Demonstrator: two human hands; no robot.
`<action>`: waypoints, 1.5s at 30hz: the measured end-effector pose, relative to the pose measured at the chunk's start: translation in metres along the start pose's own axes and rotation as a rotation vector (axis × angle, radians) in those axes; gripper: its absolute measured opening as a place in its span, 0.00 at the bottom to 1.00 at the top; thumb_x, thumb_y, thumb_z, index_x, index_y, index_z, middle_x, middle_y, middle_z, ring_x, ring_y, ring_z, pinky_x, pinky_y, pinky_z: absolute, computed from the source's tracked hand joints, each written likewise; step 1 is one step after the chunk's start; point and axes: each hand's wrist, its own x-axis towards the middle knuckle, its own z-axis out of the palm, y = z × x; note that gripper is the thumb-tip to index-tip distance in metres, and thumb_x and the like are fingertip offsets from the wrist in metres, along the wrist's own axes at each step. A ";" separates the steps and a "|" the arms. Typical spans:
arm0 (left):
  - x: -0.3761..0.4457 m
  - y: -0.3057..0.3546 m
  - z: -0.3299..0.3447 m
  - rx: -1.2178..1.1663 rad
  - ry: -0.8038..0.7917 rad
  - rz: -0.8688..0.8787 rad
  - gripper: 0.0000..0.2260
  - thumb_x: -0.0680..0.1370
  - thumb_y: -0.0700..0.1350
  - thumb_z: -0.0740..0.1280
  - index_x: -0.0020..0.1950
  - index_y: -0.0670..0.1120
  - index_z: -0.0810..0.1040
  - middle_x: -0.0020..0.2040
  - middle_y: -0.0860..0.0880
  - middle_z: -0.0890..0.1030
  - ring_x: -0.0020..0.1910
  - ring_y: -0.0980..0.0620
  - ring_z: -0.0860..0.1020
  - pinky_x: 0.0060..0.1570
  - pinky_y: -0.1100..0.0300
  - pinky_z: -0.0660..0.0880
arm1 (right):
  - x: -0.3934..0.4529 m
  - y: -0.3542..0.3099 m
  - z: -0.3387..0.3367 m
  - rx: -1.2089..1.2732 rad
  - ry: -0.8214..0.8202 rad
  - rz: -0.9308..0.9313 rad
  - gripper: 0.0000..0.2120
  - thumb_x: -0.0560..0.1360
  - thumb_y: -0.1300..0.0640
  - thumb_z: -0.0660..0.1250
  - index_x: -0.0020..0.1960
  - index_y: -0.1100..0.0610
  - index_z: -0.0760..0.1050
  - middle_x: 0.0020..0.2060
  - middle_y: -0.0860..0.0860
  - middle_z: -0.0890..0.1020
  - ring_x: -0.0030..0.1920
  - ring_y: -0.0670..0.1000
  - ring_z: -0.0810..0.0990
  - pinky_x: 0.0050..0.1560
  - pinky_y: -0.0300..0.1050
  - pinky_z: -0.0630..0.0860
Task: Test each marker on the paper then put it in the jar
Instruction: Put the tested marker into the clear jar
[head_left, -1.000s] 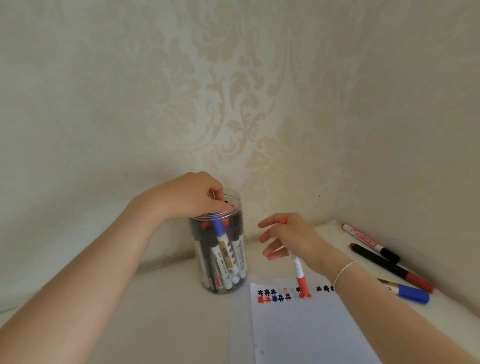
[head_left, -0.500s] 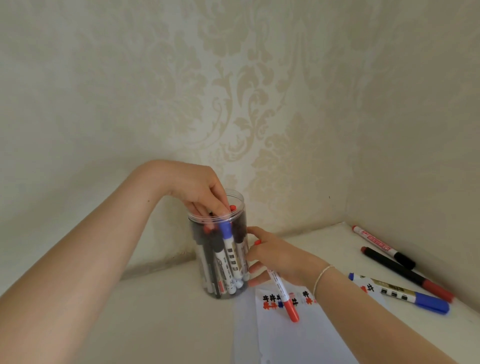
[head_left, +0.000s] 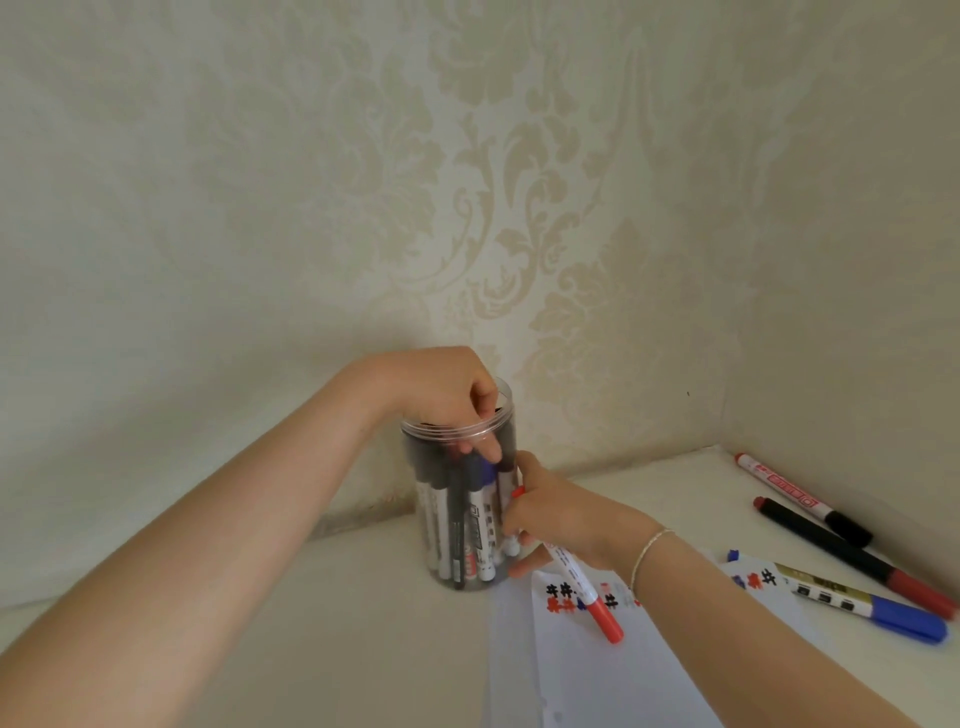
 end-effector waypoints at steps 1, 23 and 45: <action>-0.001 0.000 -0.004 0.002 -0.016 -0.008 0.11 0.67 0.53 0.77 0.37 0.49 0.80 0.33 0.54 0.83 0.32 0.61 0.79 0.38 0.67 0.72 | 0.000 0.000 0.000 -0.004 0.010 0.012 0.30 0.73 0.71 0.60 0.70 0.51 0.57 0.59 0.58 0.75 0.54 0.60 0.81 0.50 0.58 0.81; 0.009 0.080 0.126 -0.115 0.309 0.216 0.28 0.81 0.53 0.59 0.77 0.48 0.51 0.67 0.46 0.67 0.56 0.47 0.76 0.52 0.55 0.74 | -0.039 0.001 -0.076 0.428 0.795 -0.121 0.16 0.73 0.61 0.55 0.32 0.62 0.76 0.23 0.52 0.74 0.19 0.48 0.62 0.24 0.37 0.58; 0.027 0.062 0.135 -0.746 -0.138 0.414 0.13 0.82 0.49 0.58 0.41 0.49 0.76 0.22 0.58 0.70 0.34 0.55 0.77 0.45 0.66 0.73 | -0.083 0.029 -0.087 0.306 0.145 -0.141 0.11 0.73 0.57 0.64 0.37 0.64 0.77 0.28 0.56 0.78 0.26 0.51 0.76 0.28 0.38 0.72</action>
